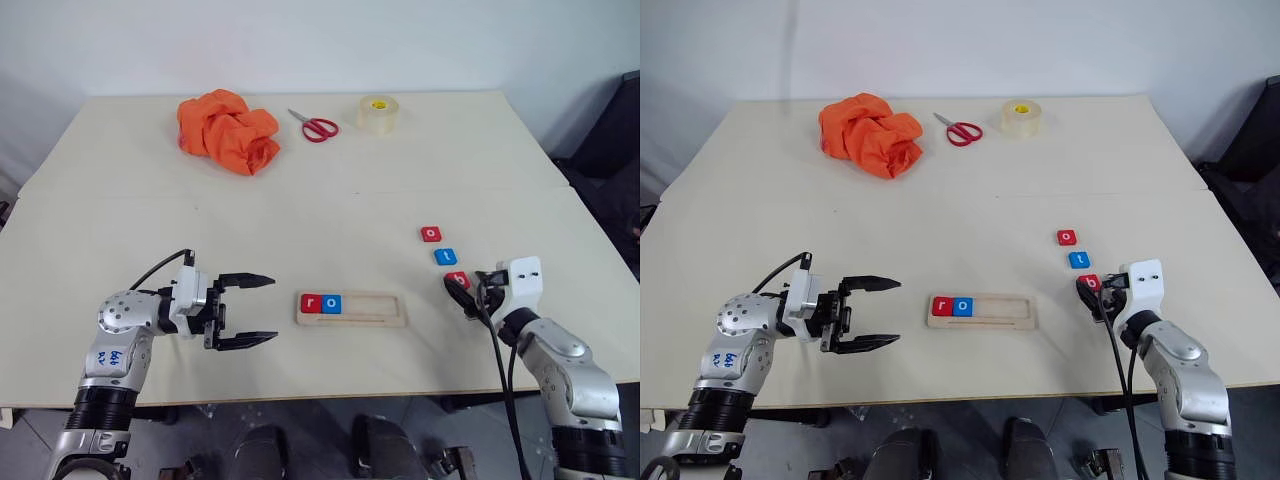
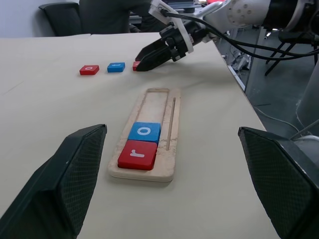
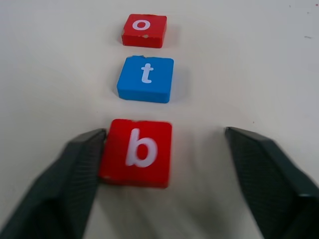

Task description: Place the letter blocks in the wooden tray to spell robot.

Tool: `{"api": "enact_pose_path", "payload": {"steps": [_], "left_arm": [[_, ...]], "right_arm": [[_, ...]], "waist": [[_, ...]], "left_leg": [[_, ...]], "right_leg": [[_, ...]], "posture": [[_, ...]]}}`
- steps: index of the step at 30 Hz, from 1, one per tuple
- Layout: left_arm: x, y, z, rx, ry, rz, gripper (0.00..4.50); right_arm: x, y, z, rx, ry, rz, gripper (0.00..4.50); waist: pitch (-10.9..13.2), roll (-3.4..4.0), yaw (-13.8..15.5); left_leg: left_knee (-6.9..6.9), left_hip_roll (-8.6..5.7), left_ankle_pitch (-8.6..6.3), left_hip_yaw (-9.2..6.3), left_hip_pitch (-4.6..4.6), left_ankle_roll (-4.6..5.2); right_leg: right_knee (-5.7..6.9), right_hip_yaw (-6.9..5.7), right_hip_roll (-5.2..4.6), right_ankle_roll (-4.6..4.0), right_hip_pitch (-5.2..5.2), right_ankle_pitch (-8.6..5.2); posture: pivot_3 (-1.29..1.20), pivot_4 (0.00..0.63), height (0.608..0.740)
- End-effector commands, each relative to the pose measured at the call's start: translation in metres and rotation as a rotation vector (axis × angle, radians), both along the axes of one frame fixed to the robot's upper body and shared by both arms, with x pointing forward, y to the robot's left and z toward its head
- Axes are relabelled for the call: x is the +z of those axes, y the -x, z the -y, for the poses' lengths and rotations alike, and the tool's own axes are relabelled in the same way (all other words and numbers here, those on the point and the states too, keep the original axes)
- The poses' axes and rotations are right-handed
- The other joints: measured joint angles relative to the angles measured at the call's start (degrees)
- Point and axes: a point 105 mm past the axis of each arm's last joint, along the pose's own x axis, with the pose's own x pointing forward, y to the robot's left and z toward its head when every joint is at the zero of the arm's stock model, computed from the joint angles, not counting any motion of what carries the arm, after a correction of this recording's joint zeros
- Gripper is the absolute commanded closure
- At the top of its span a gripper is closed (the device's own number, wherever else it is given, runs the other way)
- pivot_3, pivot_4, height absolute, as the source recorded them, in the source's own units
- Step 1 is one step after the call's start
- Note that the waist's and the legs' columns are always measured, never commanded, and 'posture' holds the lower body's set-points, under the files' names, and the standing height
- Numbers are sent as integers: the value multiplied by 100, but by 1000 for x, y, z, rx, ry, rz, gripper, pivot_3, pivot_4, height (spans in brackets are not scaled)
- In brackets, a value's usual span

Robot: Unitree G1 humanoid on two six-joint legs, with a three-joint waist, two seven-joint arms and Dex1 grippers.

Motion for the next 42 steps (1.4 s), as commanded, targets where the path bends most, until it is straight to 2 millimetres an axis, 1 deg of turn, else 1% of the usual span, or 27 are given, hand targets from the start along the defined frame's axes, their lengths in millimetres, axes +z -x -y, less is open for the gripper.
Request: {"api": "enact_pose_path", "payload": {"steps": [1,3,4,7,10,13,18,20,23,27,29,31,33,35,36,37,39,40,42], "left_arm": [[7,2,-5,5,13,31,0],[6,2,-6,3,14,28,0],[5,1,-8,2,14,25,0],[3,1,-12,1,12,19,0],[1,-1,-18,-3,8,13,0],[1,-3,-19,-9,6,10,0],[1,-6,-16,-31,5,14,0],[2,-7,-14,-40,8,15,0],[3,-8,-13,-49,7,17,0],[4,-9,-12,-51,4,21,0],[5,-8,-12,-53,5,24,0],[5,-7,-12,-54,6,26,0],[5,-6,-13,-55,7,26,0],[6,-5,-14,-56,8,27,0],[6,-4,-15,-55,8,27,0],[6,-4,-15,-54,9,27,0],[5,-4,-16,-51,8,26,0],[5,-5,-17,-47,8,27,0],[4,-5,-17,-43,8,28,0]], "right_arm": [[-1,6,-11,9,-2,-8,2202],[3,7,-13,-4,5,6,2902],[8,7,-14,-20,4,25,3046],[21,13,-18,-60,-43,51,3037],[26,27,-27,-72,-40,59,3037],[32,40,-29,-139,-55,68,3037],[24,57,-40,-187,-53,6,3037],[21,59,-46,-173,-41,-10,3037],[18,59,-44,-190,-39,-27,3037],[18,55,-47,-173,-49,-29,3037],[20,53,-48,-159,-58,-21,2292],[22,53,-48,-146,-48,-13,1722],[24,53,-49,-123,-34,-4,1024],[29,55,-52,-63,-17,13,292],[32,56,-51,-39,-2,16,13],[34,56,-51,-23,9,16,13],[38,58,-52,70,55,15,13],[39,59,-51,132,105,7,13],[41,60,-48,196,161,-7,13]], "waist": [[0,0,-2],[0,0,-2],[0,0,1],[0,1,1],[0,2,11],[0,1,24],[0,1,20],[0,1,8],[0,0,-2],[0,1,0],[0,0,5],[0,0,6],[0,1,6],[0,0,6],[0,0,6],[1,0,8],[1,0,11],[1,0,10],[2,0,12]], "left_leg": [[0,0,0,0,0,0],[0,0,0,0,0,0],[0,0,0,0,0,0],[-2,1,0,0,-1,0],[-7,1,-1,-4,-4,-1],[-9,0,-1,-9,-10,-2],[-9,0,-2,-12,-10,-2],[-10,0,-3,-13,-10,-3],[-11,1,-3,-13,-10,-3],[-12,1,-3,-13,-10,-3],[-12,1,-3,-14,-10,-3],[-13,1,-3,-15,-10,-2],[-14,1,-3,-15,-11,-2],[-14,1,-3,-15,-11,-2],[-14,1,-3,-15,-11,-2],[-14,1,-3,-14,-11,-1],[-14,1,-4,-17,-11,-1],[-14,1,-4,-15,-11,-1],[-15,0,-4,-16,-12,-1]], "right_leg": [[0,0,0,0,0,0],[0,0,0,0,0,0],[0,0,0,0,0,0],[0,0,0,-3,-4,-2],[0,-3,0,-9,-5,-5],[-4,-9,-1,-12,-6,-7],[-6,-10,-1,-15,-4,-9],[-6,-11,-1,-18,-5,-10],[-5,-12,1,-19,-6,-11],[-5,-12,1,-21,-6,-12],[-6,-12,1,-21,-6,-12],[-6,-12,1,-22,-6,-13],[-7,-13,1,-22,-6,-13],[-8,-13,1,-22,-6,-13],[-8,-13,1,-22,-5,-13],[-9,-13,1,-22,-5,-13],[-9,-14,1,-23,-5,-14],[-9,-14,1,-23,-6,-14],[-13,-15,0,-22,-4,-14]], "posture": [[0,150,740],[0,150,740],[0,150,740],[0,150,740],[0,150,740],[0,150,740],[0,150,740],[0,150,740],[0,150,740],[0,150,740],[0,150,740],[0,150,740],[0,150,740],[0,150,740],[0,150,740],[0,150,740],[0,150,740],[0,150,740],[0,150,740]]}}
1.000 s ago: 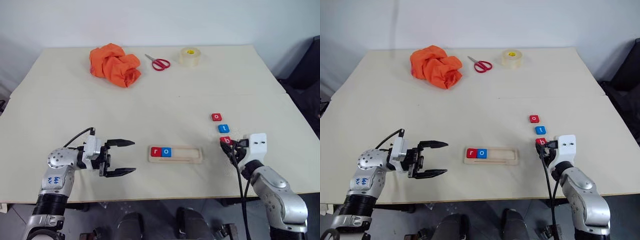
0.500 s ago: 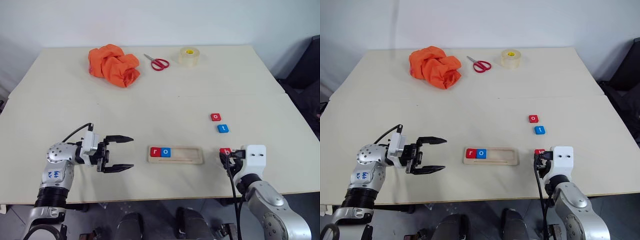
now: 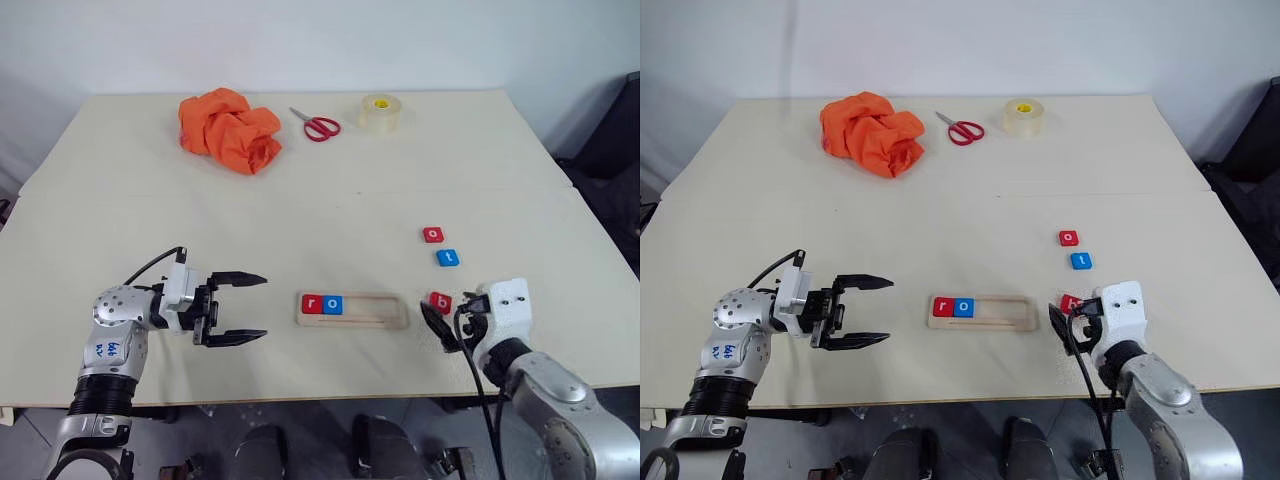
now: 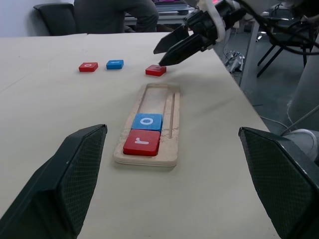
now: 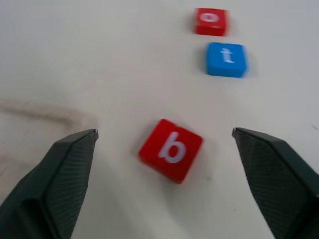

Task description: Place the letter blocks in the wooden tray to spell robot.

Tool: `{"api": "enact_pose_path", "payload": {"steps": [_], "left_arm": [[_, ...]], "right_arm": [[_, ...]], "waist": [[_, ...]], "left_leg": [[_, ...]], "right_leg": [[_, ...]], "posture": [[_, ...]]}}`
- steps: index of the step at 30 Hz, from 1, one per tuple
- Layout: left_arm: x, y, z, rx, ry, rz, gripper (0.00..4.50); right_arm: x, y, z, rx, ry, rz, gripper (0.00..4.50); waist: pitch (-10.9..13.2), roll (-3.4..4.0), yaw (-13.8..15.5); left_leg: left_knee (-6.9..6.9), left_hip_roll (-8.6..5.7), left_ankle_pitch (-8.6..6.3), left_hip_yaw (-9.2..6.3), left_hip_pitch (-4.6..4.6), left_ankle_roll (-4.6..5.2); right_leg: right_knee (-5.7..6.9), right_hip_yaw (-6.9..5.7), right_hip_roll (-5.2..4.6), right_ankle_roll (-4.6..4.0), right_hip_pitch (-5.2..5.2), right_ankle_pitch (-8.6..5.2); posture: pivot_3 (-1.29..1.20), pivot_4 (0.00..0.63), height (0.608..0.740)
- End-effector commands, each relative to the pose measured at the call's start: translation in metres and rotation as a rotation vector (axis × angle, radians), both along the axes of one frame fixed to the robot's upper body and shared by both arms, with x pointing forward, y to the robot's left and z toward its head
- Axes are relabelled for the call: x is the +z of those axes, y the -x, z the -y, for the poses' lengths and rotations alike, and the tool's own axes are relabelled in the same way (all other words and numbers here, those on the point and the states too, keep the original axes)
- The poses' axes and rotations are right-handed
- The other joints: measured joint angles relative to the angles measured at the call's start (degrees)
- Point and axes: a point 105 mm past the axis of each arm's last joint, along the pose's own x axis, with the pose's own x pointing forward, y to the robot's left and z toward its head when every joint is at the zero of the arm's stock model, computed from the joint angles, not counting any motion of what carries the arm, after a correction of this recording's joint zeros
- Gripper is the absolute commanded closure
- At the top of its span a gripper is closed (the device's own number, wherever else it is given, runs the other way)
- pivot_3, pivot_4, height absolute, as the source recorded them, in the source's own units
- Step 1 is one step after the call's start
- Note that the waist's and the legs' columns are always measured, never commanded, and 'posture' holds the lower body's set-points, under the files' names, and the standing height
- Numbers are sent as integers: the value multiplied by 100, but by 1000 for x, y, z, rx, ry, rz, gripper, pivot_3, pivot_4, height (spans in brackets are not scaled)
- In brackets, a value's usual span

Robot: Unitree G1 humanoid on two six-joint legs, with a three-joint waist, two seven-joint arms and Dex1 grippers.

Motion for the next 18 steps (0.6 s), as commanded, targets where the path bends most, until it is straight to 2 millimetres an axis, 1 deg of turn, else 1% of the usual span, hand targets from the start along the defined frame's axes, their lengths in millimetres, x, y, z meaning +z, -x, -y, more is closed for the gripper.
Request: {"api": "enact_pose_path", "payload": {"steps": [1,2,4,10,13,18], "left_arm": [[7,1,-3,7,10,34,0],[6,1,-3,11,14,36,0],[6,1,-2,15,20,38,0],[3,3,2,27,38,46,0],[2,5,2,33,42,48,0],[1,11,-1,46,45,45,0]], "right_arm": [[16,2,1,120,64,43,13],[15,1,4,187,128,16,13],[14,-4,18,276,240,-41,13],[12,-23,44,463,355,-137,13],[10,-32,49,514,368,-145,13],[4,-41,45,593,359,-166,13]], "waist": [[0,-5,5],[1,-5,4],[3,-6,-3],[9,-17,5],[10,-18,4],[10,-17,5]], "left_leg": [[0,0,0,1,0,0],[-1,1,0,-4,0,0],[-1,0,-1,1,0,0],[-3,2,-1,3,1,0],[-3,2,-1,6,0,0],[-1,1,-2,11,1,-2]], "right_leg": [[-1,0,0,0,0,0],[-1,-3,2,-1,2,-1],[-2,-2,1,0,1,-1],[-8,-5,2,2,1,0],[-9,-5,2,4,1,0],[-9,-6,0,8,0,3]], "posture": [[0,150,740],[0,150,740],[0,150,740],[0,150,740],[0,150,740],[0,150,740]]}}
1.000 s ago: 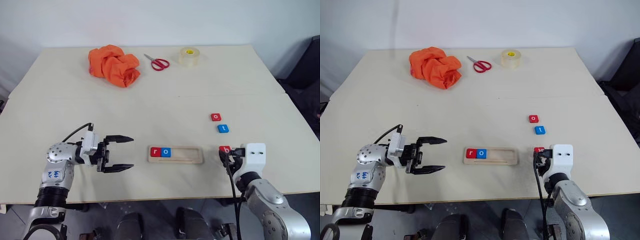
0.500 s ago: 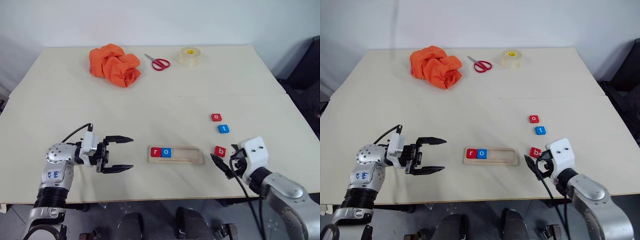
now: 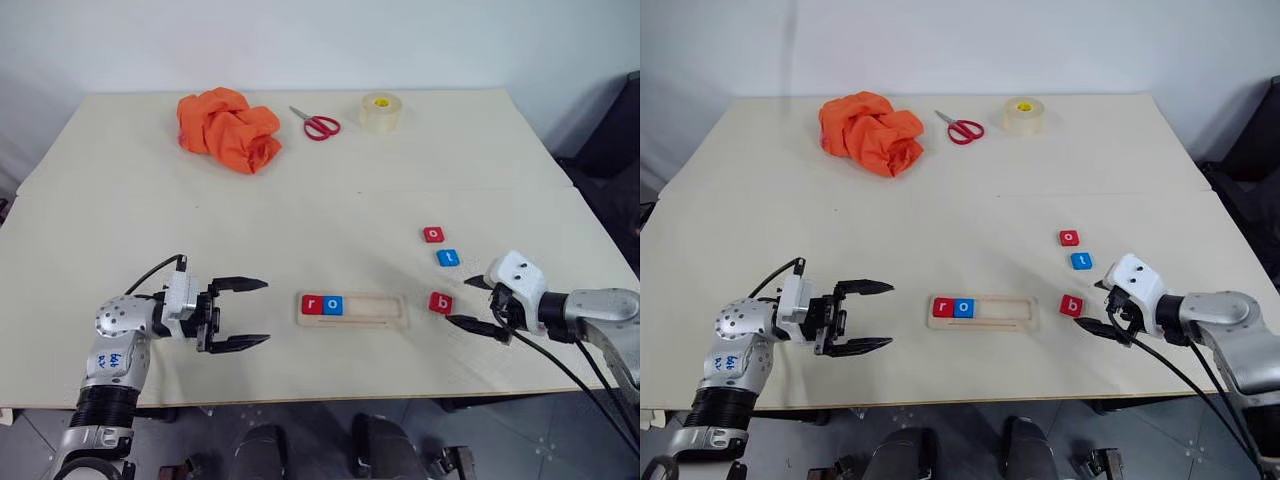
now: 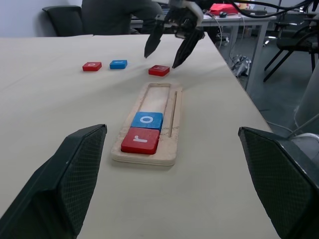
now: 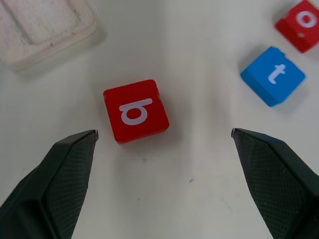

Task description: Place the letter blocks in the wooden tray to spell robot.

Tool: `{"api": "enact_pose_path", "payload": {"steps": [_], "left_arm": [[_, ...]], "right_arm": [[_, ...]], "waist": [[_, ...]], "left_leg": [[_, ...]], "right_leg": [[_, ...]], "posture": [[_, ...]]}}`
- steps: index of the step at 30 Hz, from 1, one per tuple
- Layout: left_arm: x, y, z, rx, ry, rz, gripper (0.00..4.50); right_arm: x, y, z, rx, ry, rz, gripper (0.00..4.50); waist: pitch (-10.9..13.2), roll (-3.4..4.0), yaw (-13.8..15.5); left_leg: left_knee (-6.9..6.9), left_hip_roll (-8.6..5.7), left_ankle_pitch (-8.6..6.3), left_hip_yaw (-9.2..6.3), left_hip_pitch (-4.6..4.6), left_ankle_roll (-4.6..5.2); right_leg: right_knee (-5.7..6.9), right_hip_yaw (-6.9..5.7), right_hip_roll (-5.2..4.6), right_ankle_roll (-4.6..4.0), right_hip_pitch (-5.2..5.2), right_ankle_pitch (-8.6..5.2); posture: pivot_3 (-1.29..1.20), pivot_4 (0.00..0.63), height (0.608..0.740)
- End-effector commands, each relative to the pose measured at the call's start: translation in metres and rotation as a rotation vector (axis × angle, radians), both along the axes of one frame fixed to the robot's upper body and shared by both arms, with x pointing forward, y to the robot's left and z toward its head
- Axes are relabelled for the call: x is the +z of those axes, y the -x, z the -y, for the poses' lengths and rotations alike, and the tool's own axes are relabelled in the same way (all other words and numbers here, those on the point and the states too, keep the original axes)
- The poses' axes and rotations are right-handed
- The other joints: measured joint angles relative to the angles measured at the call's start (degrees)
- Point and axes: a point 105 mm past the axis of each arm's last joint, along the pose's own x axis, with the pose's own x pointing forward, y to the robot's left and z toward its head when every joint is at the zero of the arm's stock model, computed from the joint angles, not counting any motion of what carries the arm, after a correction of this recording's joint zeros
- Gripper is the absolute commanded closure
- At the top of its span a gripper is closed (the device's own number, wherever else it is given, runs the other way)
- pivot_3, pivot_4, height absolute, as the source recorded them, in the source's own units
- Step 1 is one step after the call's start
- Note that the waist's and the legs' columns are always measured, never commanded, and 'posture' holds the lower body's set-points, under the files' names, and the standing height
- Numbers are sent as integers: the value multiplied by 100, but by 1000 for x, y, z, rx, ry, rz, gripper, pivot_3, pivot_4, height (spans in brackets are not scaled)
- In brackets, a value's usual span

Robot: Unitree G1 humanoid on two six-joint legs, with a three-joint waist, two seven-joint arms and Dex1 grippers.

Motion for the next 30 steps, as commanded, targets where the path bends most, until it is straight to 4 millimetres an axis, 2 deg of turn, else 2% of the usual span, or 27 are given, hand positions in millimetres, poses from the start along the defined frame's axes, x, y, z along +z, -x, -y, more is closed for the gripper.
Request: {"api": "enact_pose_path", "payload": {"steps": [1,5,8,14,18,22,24,30], "left_arm": [[8,4,-4,13,17,39,0],[8,4,-10,39,7,45,0],[10,4,-12,51,6,51,0],[11,5,-13,60,4,52,0],[11,4,-14,65,2,52,0],[11,-1,-16,75,3,57,0],[12,-4,-16,81,3,60,0],[13,-11,-12,75,8,71,0]], "right_arm": [[1,-3,-4,53,2,1,13],[-5,-9,-8,56,6,-9,13],[-6,-10,-11,62,0,-9,893],[-3,-13,-14,65,10,8,2955],[15,-15,-21,82,2,54,3038],[45,-13,-46,153,-26,87,3038],[53,-14,-61,192,-26,91,3038],[47,-9,-102,311,43,-7,3038]], "waist": [[0,0,2],[0,0,1],[0,0,-1],[0,0,-7],[0,1,-1],[2,4,-14],[2,5,-12],[2,4,-6]], "left_leg": [[0,0,0,0,0,0],[3,1,-1,0,1,-2],[5,2,-1,0,1,-3],[6,2,-1,1,3,-4],[8,2,-1,2,3,-5],[7,2,-1,4,2,-5],[8,4,-1,4,2,-6],[7,4,-4,2,0,-7]], "right_leg": [[0,0,0,0,-1,0],[1,0,0,1,0,1],[2,0,-1,2,1,1],[5,0,-1,2,1,1],[8,0,-2,2,0,1],[11,2,-3,1,-5,1],[14,3,-1,1,-7,1],[13,0,-2,-5,-7,-2]], "posture": [[0,150,740],[0,150,740],[0,150,740],[0,150,740],[0,150,740],[0,150,740],[0,150,740],[0,150,740]]}}
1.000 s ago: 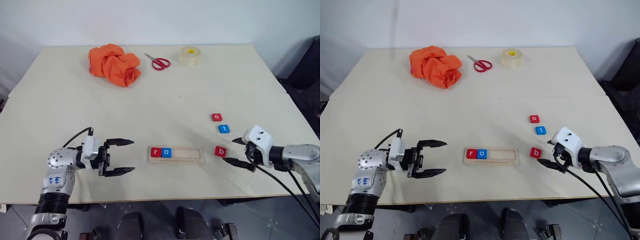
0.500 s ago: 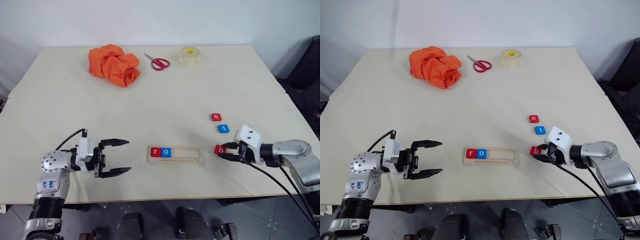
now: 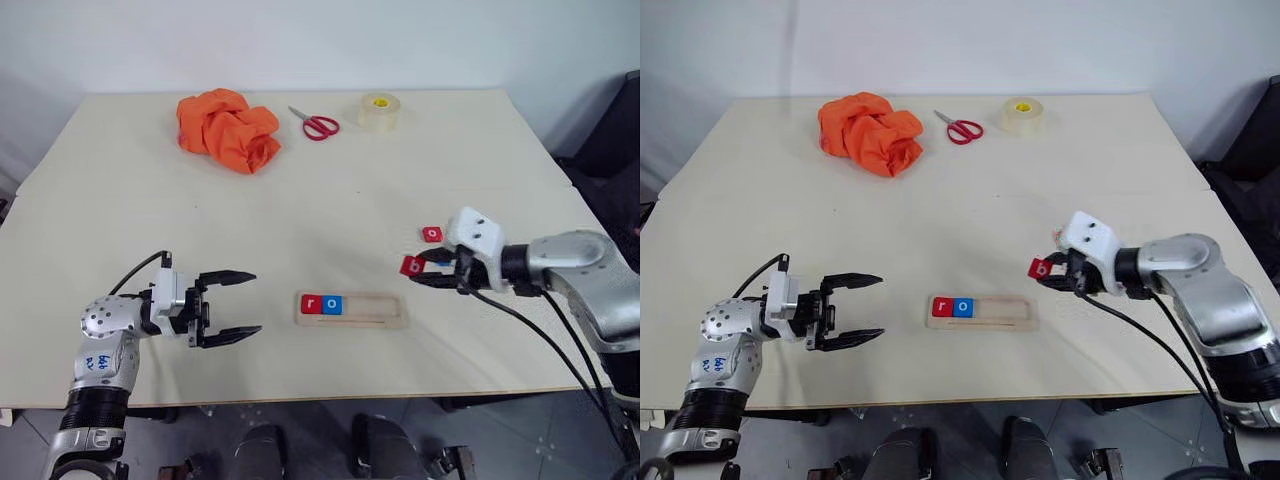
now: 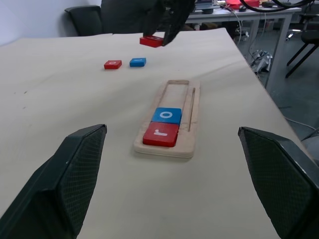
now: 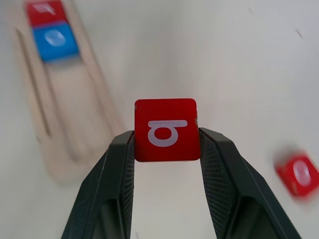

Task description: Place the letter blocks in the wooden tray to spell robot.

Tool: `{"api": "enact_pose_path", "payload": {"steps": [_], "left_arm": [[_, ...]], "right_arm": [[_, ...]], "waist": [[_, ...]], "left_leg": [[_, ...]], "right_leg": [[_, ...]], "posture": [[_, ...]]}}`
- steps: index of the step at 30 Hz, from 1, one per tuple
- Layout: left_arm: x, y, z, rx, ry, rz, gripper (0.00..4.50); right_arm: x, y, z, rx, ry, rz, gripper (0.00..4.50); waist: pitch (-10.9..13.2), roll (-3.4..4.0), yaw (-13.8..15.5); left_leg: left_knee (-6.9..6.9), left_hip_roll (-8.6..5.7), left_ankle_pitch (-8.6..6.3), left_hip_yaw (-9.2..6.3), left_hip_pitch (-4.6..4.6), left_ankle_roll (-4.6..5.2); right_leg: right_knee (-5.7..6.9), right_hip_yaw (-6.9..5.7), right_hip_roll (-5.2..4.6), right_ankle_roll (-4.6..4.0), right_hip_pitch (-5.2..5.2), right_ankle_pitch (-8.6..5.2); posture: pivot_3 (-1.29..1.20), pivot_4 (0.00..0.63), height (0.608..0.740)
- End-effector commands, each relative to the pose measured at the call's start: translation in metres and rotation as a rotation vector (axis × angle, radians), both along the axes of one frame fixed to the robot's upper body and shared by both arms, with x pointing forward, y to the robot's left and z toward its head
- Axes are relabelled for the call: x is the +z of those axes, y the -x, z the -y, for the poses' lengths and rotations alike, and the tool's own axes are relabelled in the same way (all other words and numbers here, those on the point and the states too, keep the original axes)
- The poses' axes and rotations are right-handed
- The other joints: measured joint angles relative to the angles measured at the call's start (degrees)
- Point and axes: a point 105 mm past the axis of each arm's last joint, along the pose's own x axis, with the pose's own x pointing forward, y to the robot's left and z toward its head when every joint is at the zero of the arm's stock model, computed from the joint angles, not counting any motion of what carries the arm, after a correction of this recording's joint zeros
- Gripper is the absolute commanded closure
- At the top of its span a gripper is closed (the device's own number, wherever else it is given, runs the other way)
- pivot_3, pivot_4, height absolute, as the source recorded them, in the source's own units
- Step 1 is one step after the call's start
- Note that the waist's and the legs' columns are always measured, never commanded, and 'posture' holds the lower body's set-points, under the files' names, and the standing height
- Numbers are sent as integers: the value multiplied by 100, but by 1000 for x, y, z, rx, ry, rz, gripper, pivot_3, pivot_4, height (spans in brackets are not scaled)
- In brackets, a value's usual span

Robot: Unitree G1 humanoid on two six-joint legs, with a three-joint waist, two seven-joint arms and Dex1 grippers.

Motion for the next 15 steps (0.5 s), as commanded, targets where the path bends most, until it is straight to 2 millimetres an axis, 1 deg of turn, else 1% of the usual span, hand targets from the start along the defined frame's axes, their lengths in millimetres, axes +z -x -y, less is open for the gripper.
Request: {"api": "enact_pose_path", "payload": {"steps": [1,3,7,10,15], "left_arm": [[6,-3,1,-2,5,36,0],[6,-2,1,-3,4,38,0],[7,-2,-1,5,0,44,0],[7,0,-2,13,-1,47,0],[5,2,-3,23,2,45,0]], "right_arm": [[-2,6,-25,84,24,-20,3038],[-1,9,-41,137,34,-26,3038],[-3,12,-60,204,63,-45,3038],[-8,11,-67,218,95,-47,3038],[-18,10,-69,235,161,-47,3038]], "waist": [[0,0,3],[0,0,2],[0,0,-1],[0,0,0],[0,0,-1]], "left_leg": [[0,0,0,0,-2,0],[0,-1,-1,3,-5,1],[1,0,-1,5,-7,1],[1,0,-2,5,-6,0],[1,0,-2,6,-7,0]], "right_leg": [[0,0,0,0,-2,0],[0,0,-1,0,-4,0],[2,1,0,0,-9,0],[3,1,0,-2,-9,-1],[3,1,-1,-2,-10,-1]], "posture": [[0,150,740],[0,150,740],[0,150,740],[0,150,740],[0,150,740]]}}
